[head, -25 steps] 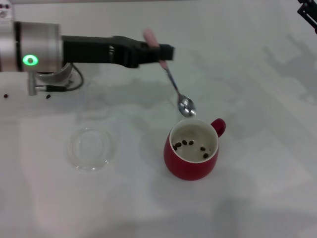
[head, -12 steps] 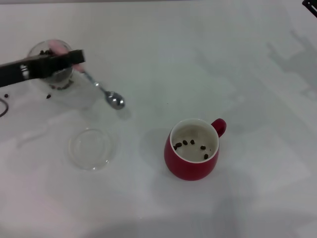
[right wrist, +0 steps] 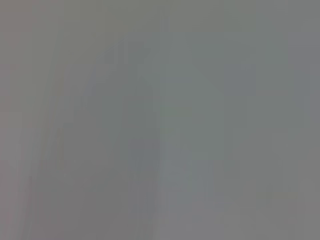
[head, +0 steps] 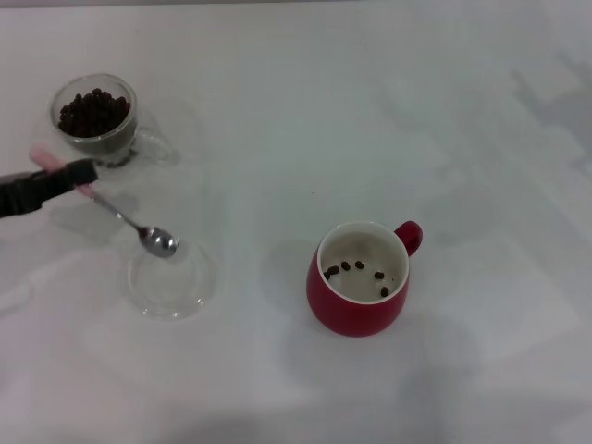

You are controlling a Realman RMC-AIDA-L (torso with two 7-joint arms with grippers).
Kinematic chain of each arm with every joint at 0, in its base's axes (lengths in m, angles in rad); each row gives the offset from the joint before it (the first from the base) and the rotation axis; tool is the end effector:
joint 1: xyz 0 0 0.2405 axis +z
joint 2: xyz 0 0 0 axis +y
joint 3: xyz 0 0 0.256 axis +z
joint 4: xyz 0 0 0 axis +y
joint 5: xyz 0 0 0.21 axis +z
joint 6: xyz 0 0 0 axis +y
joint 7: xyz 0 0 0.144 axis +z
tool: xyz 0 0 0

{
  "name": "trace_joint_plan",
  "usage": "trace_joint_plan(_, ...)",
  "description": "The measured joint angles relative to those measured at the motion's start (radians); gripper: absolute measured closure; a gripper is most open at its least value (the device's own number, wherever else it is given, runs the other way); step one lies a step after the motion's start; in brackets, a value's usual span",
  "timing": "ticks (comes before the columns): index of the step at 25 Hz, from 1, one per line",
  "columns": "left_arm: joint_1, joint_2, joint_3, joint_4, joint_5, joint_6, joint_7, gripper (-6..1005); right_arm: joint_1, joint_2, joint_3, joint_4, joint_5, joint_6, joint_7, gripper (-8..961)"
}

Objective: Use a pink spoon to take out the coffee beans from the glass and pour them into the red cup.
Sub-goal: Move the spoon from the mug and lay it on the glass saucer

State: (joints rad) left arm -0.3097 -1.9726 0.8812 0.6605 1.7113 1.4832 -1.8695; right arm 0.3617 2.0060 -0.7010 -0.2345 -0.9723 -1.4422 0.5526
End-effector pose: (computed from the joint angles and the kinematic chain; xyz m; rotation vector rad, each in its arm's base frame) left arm -0.3212 0.2954 0.0366 -2.3525 -1.4076 -0.8407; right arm 0.3374 0.3146 0.0688 -1.6991 0.3373 0.9037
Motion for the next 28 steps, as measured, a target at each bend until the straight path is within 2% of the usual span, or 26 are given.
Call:
trace_joint_plan(5,0.03,0.005,-0.001,-0.003,0.003,0.0,0.001,873,-0.003,0.0,0.002,0.003,0.006,-0.003,0.003,108)
trace_joint_plan(12,0.024,0.004,0.0,-0.03,0.014,-0.009,0.001,873,-0.005,0.0,0.002,0.006,0.006,-0.009,0.016,108)
trace_joint_plan(28,-0.042,-0.037,0.007,-0.093,0.108,-0.069,0.001,873,-0.011,0.0,0.002,0.011,0.006,-0.014,0.016,109)
